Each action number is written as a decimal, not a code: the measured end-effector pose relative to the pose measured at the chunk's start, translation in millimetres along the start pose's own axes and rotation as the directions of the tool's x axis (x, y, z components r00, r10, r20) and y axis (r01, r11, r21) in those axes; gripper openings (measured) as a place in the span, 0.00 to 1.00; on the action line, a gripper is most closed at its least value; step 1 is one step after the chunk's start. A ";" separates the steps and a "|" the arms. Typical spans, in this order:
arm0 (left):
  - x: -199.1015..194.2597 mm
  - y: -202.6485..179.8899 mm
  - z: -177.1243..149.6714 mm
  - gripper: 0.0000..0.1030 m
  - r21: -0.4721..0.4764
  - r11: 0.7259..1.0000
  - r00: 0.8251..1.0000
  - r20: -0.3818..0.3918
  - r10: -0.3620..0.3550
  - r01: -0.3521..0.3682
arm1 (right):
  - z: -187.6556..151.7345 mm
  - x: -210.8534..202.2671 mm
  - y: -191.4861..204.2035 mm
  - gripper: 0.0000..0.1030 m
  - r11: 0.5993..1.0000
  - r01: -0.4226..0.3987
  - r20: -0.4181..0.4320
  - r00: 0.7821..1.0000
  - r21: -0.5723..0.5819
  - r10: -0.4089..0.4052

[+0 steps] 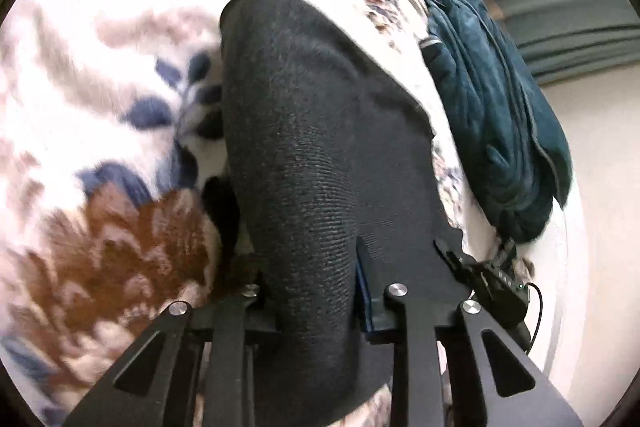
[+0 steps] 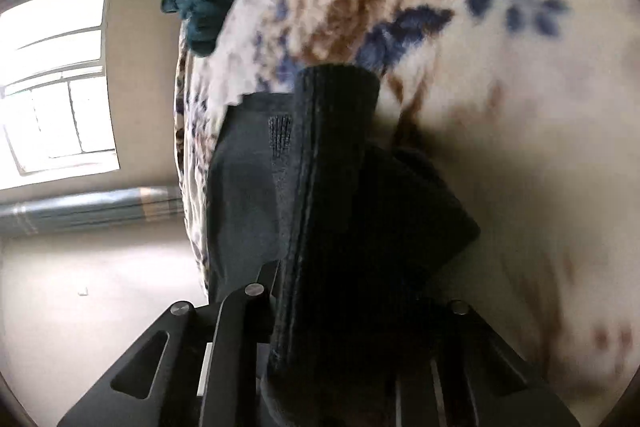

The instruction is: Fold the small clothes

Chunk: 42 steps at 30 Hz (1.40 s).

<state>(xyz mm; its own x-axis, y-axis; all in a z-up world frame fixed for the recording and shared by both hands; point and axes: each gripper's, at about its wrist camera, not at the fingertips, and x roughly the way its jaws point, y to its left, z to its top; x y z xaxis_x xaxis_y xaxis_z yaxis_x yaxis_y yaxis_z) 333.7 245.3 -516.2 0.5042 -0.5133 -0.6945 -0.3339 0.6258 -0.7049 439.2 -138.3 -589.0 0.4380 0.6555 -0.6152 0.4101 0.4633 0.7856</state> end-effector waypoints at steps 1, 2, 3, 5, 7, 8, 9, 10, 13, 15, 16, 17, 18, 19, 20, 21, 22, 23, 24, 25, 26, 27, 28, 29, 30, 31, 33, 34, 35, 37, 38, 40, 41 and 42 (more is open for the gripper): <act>-10.0 -1.1 5.2 0.22 0.029 1.000 1.000 -0.017 0.012 -0.012 | -9.5 -14.3 2.3 0.20 1.000 0.007 -0.003 1.000 -0.009 -0.007; -18.8 2.0 10.0 0.22 0.053 0.999 0.999 -0.038 0.016 -0.014 | -23.3 -24.3 5.1 0.20 1.000 0.019 -0.015 1.000 -0.012 -0.019; -22.2 4.9 13.0 0.23 0.070 0.997 0.998 -0.061 0.023 -0.018 | -38.9 -33.2 6.0 0.20 0.999 0.032 -0.032 0.999 -0.012 -0.033; -20.9 18.2 20.2 0.33 0.101 0.990 0.985 -0.134 0.110 -0.097 | -59.2 -48.6 -5.0 0.26 0.997 0.073 -0.089 0.993 -0.003 -0.073; -22.4 29.0 22.9 0.40 0.112 0.975 0.966 -0.153 0.208 -0.193 | -72.5 -43.7 -13.2 0.44 0.981 0.192 -0.177 0.965 -0.026 -0.193; -27.8 33.5 23.9 0.42 0.105 0.973 0.964 -0.145 0.221 -0.207 | -75.8 -47.0 -14.8 0.45 0.967 0.249 -0.182 0.950 -0.055 -0.255; -36.0 35.0 23.9 0.44 0.097 0.972 0.966 -0.123 0.227 -0.216 | -76.9 -56.4 -14.6 0.46 0.955 0.287 -0.163 0.941 -0.078 -0.296; -44.0 34.0 22.4 0.49 0.103 0.962 0.960 -0.093 0.263 -0.254 | -75.8 -68.5 -12.4 0.48 0.949 0.302 -0.145 0.939 -0.094 -0.313; -64.6 31.8 10.6 0.60 0.107 0.926 0.932 0.014 0.362 -0.361 | -64.1 -102.0 3.2 0.52 0.921 0.362 -0.049 0.927 -0.141 -0.371; -70.7 38.2 -1.4 0.67 0.090 0.881 0.885 0.069 0.460 -0.465 | -44.5 -106.4 23.2 0.56 0.908 0.371 -0.002 0.926 -0.195 -0.379; -70.1 46.3 -8.3 0.74 0.066 0.858 0.860 0.076 0.505 -0.509 | -32.0 -100.6 34.0 0.56 0.901 0.371 0.008 0.925 -0.226 -0.380; -68.1 53.9 -13.7 0.74 0.048 0.844 0.845 0.074 0.530 -0.534 | -14.1 -86.8 46.4 0.56 0.893 0.360 0.005 0.928 -0.270 -0.372; -65.6 65.7 -18.7 0.74 0.014 0.835 0.834 0.061 0.549 -0.551 | -1.2 -74.2 54.5 0.56 0.884 0.361 -0.002 0.926 -0.299 -0.379; -61.0 78.1 -23.9 0.74 -0.026 0.831 0.830 0.039 0.556 -0.555 | 17.1 -61.0 62.1 0.57 0.871 0.368 0.000 0.921 -0.326 -0.389; -57.4 83.7 -26.9 0.74 -0.043 0.831 0.831 0.032 0.556 -0.554 | 33.2 -43.6 68.9 0.59 0.865 0.350 -0.014 0.925 -0.360 -0.381; -55.3 87.1 -29.5 0.77 -0.050 0.830 0.829 0.044 0.557 -0.555 | 48.5 -22.5 72.7 0.60 0.863 0.330 -0.053 0.924 -0.383 -0.378; -52.8 87.4 -30.7 0.88 -0.041 0.834 0.832 0.058 0.552 -0.551 | 60.7 -3.7 74.3 0.60 0.861 0.322 -0.083 0.920 -0.393 -0.382; -48.0 87.8 -31.1 0.93 -0.024 0.842 0.840 0.058 0.539 -0.538 | 70.7 12.5 76.0 0.60 0.864 0.314 -0.099 0.920 -0.392 -0.379; -44.0 88.0 -30.8 1.00 -0.014 0.843 0.842 0.053 0.538 -0.538 | 80.0 30.7 75.6 0.60 0.871 0.294 -0.139 0.918 -0.393 -0.372; -42.7 88.7 -31.7 1.00 -0.009 0.837 0.836 0.048 0.546 -0.547 | 85.9 48.3 73.7 0.60 0.878 0.279 -0.191 0.908 -0.388 -0.373; -40.9 90.0 -30.9 1.00 -0.008 0.832 0.831 0.041 0.555 -0.555 | 86.1 54.3 73.8 0.58 0.880 0.278 -0.199 0.906 -0.385 -0.373; -39.2 90.1 -29.7 1.00 -0.003 0.829 0.828 0.034 0.559 -0.559 | 83.8 56.4 77.6 0.31 0.880 0.258 -0.191 0.915 -0.398 -0.355; -37.4 90.1 -28.7 1.00 0.005 0.824 0.823 0.027 0.567 -0.567 | 78.3 52.7 79.3 0.07 0.871 0.255 -0.172 0.920 -0.421 -0.353; -35.5 86.9 -27.4 1.00 0.008 0.820 0.820 0.021 0.572 -0.572 | 73.8 49.4 82.9 0.07 0.856 0.275 -0.147 0.917 -0.438 -0.370; -35.2 86.0 -26.8 1.00 0.011 0.817 0.817 0.014 0.577 -0.577 | 70.9 44.5 87.1 0.07 0.856 0.272 -0.123 0.926 -0.439 -0.357; -34.1 85.4 -25.5 1.00 0.013 0.815 0.815 0.008 0.580 -0.580 | 69.7 39.2 92.2 0.07 0.859 0.268 -0.097 0.935 -0.437 -0.341; -30.1 83.4 -20.2 1.00 0.014 0.813 0.813 -0.012 0.582 -0.582 | 70.0 27.1 107.1 0.06 0.851 0.274 -0.024 0.948 -0.449 -0.318; -31.1 83.4 -19.6 1.00 0.008 0.815 0.815 -0.020 0.579 -0.579 | 70.3 25.0 112.8 0.06 0.847 0.277 -0.001 0.950 -0.454 -0.311; -29.2 81.5 -17.8 1.00 -0.004 0.817 0.817 -0.016 0.576 -0.576 | 70.2 19.6 121.3 0.06 0.837 0.278 0.025 0.953 -0.471 -0.302; -33.6 77.2 -12.7 1.00 -0.042 0.829 0.830 0.000 0.558 -0.558 | 69.9 20.4 134.1 0.06 0.820 0.279 0.045 0.954 -0.500 -0.297; -37.0 76.2 -8.0 1.00 -0.054 0.832 0.833 0.015 0.553 -0.552 | 70.1 22.1 138.3 0.06 0.814 0.281 0.051 0.954 -0.508 -0.297; -42.4 72.0 -2.8 1.00 -0.057 0.836 0.836 0.035 0.548 -0.546 | 73.6 31.3 145.9 0.06 0.794 0.304 0.070 0.946 -0.527 -0.316; -43.6 69.1 -1.4 1.00 -0.056 0.836 0.835 0.046 0.549 -0.546 | 76.7 37.0 146.8 0.06 0.791 0.310 0.073 0.944 -0.527 -0.320; -43.8 65.1 0.7 1.00 -0.051 0.839 0.837 0.060 0.545 -0.542 | 80.8 43.3 146.4 0.06 0.790 0.318 0.071 0.941 -0.524 -0.331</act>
<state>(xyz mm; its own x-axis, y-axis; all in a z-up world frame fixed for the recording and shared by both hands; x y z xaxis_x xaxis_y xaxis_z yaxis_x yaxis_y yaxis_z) 290.4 308.9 -531.6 0.2874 -0.0535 -0.9563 -0.5943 0.7730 -0.2218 582.9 -90.3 -506.0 0.3334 0.4211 -0.8435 0.0439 0.8868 0.4600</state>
